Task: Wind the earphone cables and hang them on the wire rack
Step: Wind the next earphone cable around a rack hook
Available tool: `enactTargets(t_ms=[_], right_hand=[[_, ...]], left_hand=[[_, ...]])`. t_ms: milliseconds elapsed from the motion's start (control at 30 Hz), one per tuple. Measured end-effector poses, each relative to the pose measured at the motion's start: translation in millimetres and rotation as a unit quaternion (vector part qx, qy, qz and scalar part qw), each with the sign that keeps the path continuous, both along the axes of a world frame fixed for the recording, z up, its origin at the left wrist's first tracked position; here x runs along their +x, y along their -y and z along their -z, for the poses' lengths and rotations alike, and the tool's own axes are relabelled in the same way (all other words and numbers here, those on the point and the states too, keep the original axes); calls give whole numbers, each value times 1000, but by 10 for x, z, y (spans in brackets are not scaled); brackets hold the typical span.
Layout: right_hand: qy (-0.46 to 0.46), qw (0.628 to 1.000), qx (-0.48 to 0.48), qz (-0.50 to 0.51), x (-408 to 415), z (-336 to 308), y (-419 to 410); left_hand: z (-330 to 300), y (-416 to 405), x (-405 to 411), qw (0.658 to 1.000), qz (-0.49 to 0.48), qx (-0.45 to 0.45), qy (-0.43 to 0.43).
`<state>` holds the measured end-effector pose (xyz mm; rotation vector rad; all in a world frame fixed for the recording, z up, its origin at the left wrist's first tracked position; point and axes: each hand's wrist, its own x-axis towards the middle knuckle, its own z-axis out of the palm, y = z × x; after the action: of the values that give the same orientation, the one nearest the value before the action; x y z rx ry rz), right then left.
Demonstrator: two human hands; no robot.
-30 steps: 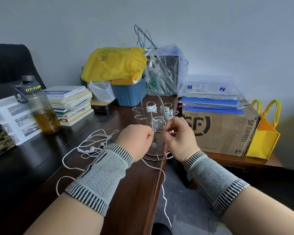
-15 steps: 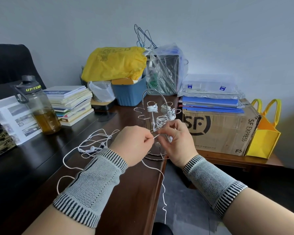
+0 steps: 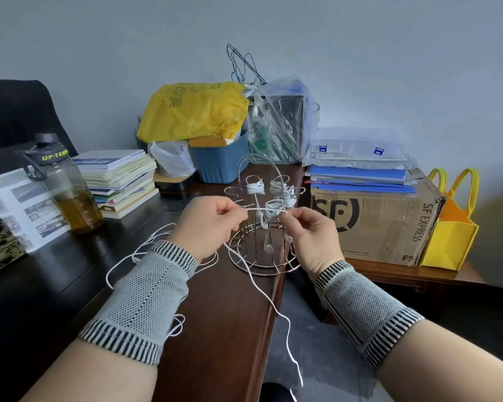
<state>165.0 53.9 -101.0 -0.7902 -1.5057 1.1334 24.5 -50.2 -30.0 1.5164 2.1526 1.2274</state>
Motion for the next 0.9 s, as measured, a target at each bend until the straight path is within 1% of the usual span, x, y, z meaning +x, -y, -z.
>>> enactTargets(t_ms=[67,167,233,267,300,367,467,567,600,633,700,800,900], right_hand=[[-31,999,-34,-6,-26,-8,15],[-40,997,-71,-11,-40,-9,6],[-37,996,-81,-7,-48,-16,-16],[-34,996,-82,-2,-54,-31,-22],[-29,996,-84,5,-61,-52,-28],[-18,996,-89,21,-76,-107,-40],[6,994,-94,48,-101,-168,-74],[42,993,-82,68,-120,-181,-110],[50,993,-81,70,-123,-186,-115],[55,993,-82,71,-120,-189,-128],[55,992,-89,71,-102,-185,-154],[43,993,-92,64,-80,-167,-156],[17,995,-87,56,-65,-144,-132]], left_hand=[[35,-62,58,999,-7,32,43],[102,-187,120,994,-27,62,89],[127,-268,146,990,-59,77,107],[129,-298,162,989,-76,73,100],[127,-319,184,991,-91,63,75],[106,-342,234,993,-113,32,-15],[87,-359,274,983,-121,-20,-134],[151,-369,246,967,-121,-63,-217],[179,-354,237,964,-115,-71,-228],[210,-339,230,967,-101,-75,-223],[271,-312,228,982,-65,-69,-166],[343,-271,243,998,-47,-15,-24],[376,-280,294,992,-60,29,112]])
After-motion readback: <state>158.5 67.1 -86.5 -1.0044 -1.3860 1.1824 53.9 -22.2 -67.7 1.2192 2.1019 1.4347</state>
